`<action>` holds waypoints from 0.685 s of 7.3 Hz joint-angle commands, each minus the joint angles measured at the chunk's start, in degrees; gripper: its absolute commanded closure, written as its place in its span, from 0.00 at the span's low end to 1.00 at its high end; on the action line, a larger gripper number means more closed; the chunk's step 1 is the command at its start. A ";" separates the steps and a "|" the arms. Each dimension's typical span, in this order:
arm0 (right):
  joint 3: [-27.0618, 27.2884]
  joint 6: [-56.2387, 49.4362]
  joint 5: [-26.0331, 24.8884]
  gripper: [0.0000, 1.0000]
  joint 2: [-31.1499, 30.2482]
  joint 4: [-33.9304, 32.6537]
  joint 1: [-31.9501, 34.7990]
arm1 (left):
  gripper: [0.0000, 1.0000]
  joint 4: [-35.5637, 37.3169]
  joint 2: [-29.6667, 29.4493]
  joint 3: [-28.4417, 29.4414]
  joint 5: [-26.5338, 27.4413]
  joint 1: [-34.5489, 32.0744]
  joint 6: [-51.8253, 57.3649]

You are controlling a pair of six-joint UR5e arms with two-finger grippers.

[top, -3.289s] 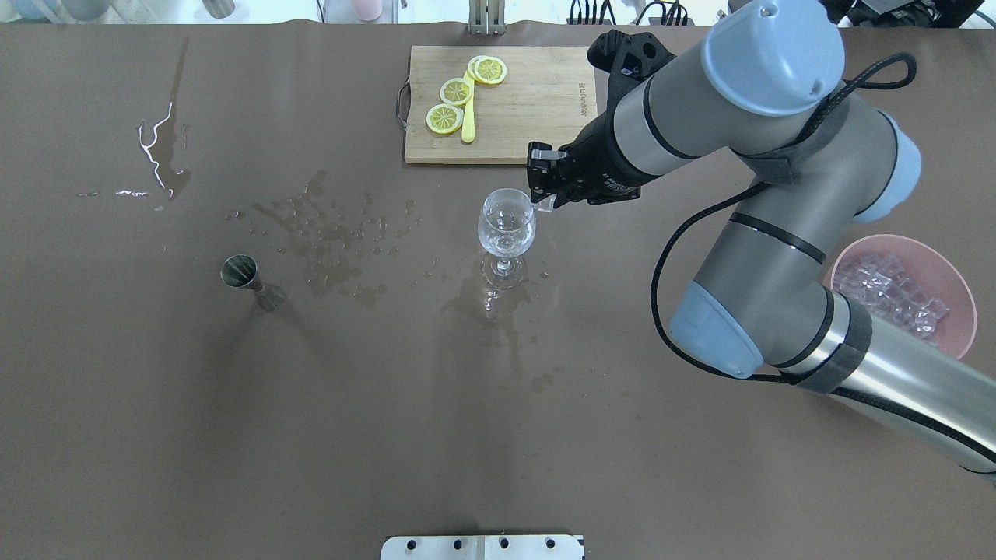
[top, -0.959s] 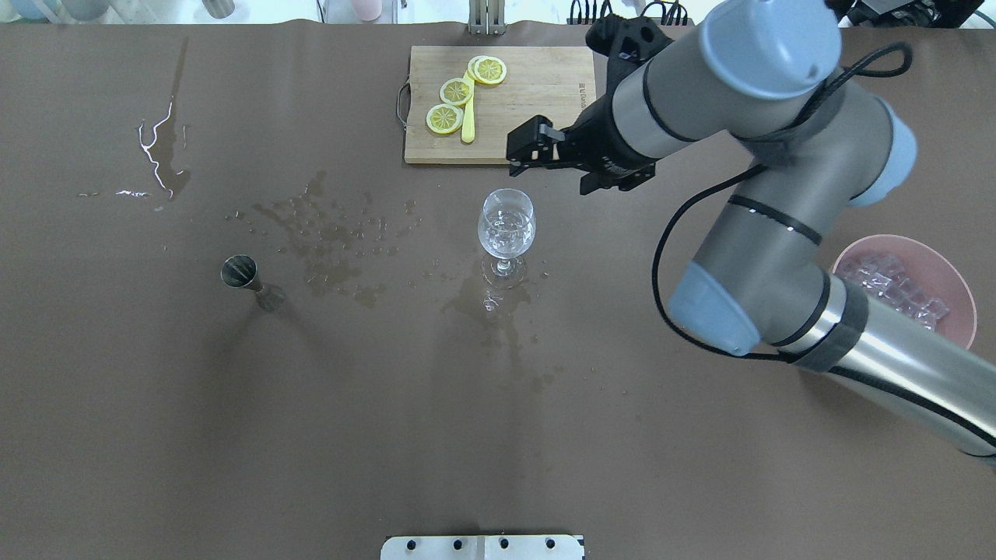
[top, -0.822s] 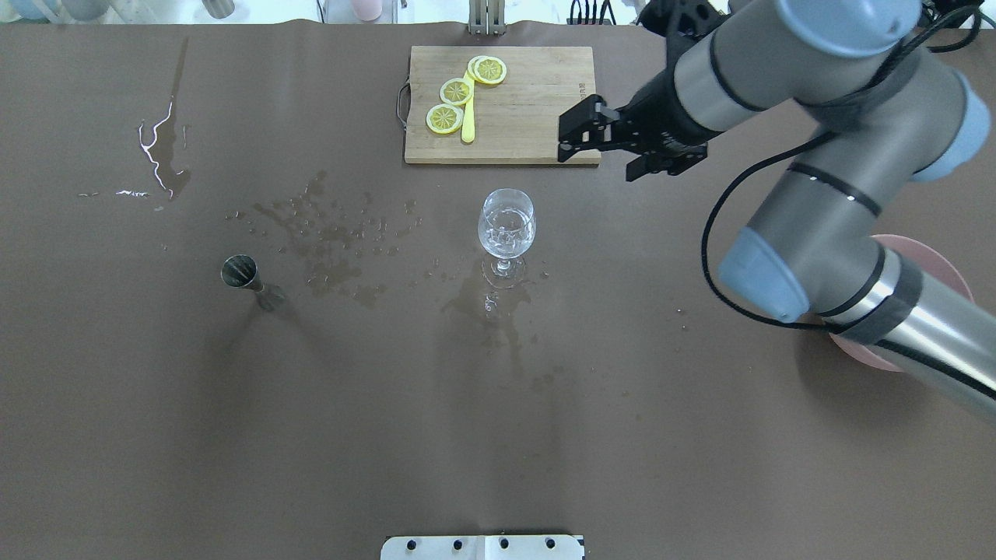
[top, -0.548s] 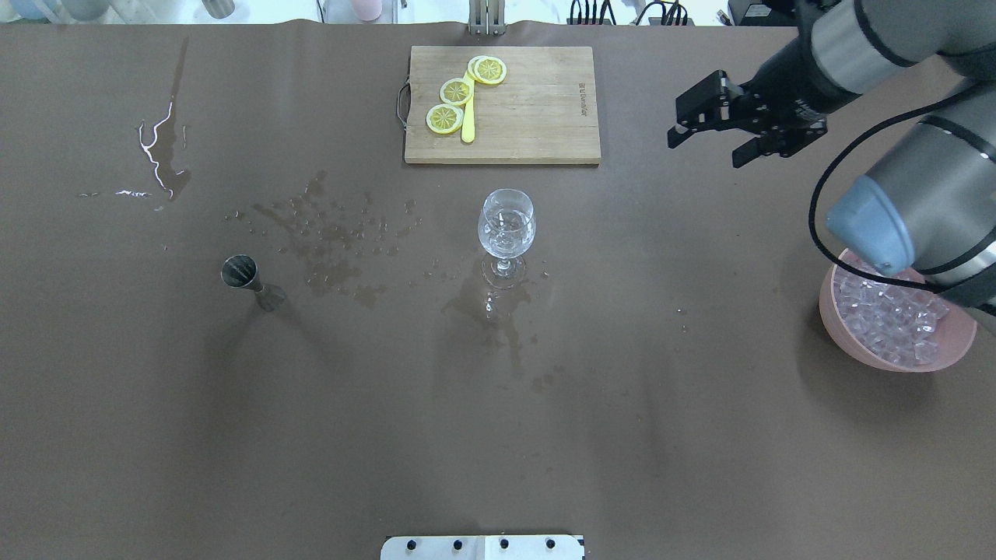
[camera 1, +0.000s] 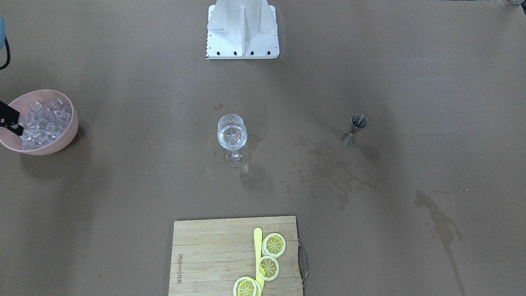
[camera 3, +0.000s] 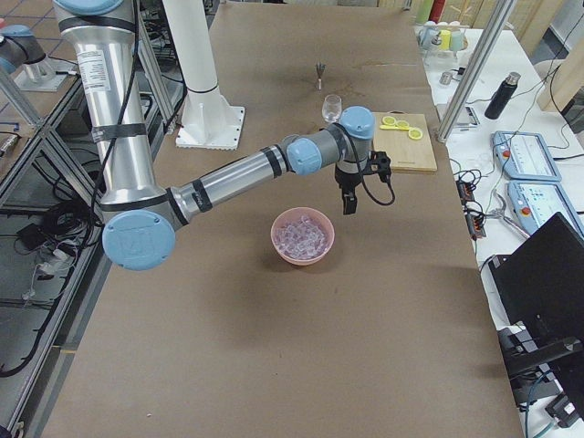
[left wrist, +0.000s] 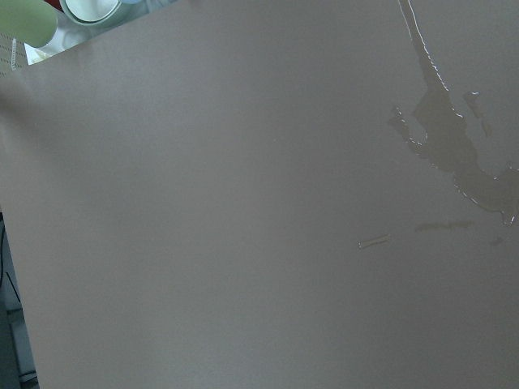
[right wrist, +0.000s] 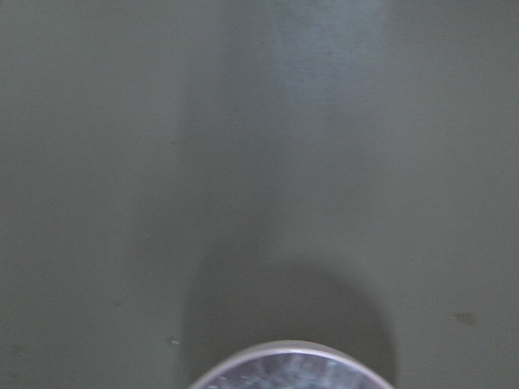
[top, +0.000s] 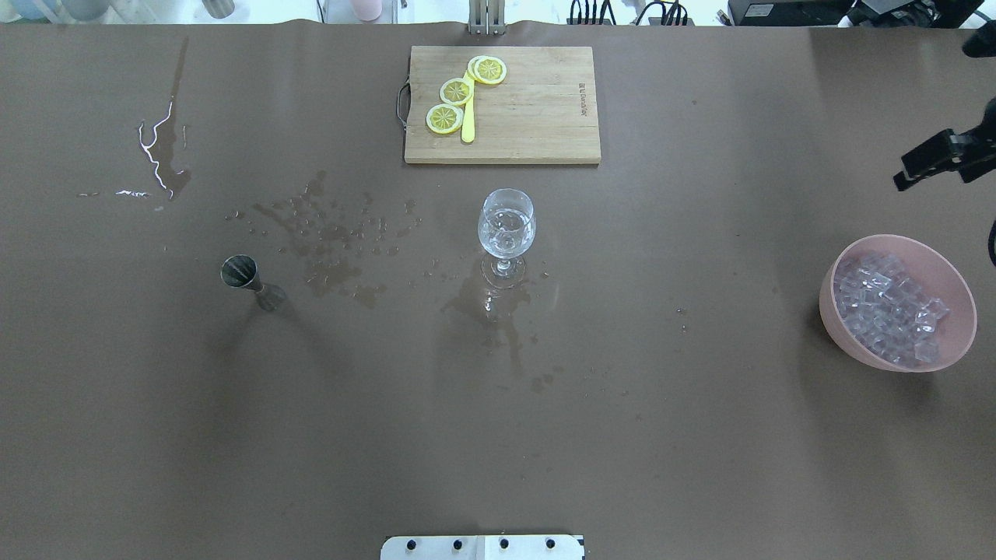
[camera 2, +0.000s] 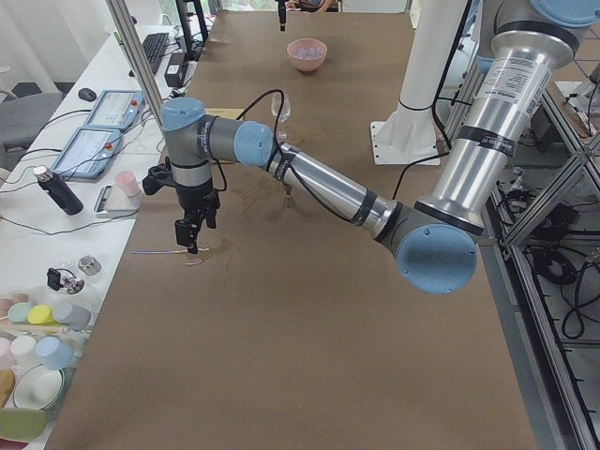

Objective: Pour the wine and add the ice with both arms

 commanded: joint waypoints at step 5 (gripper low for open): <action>-11.46 -14.09 -1.77 0.00 -4.71 -0.28 12.12 | 0.02 -9.53 12.15 10.60 -7.77 -7.87 11.36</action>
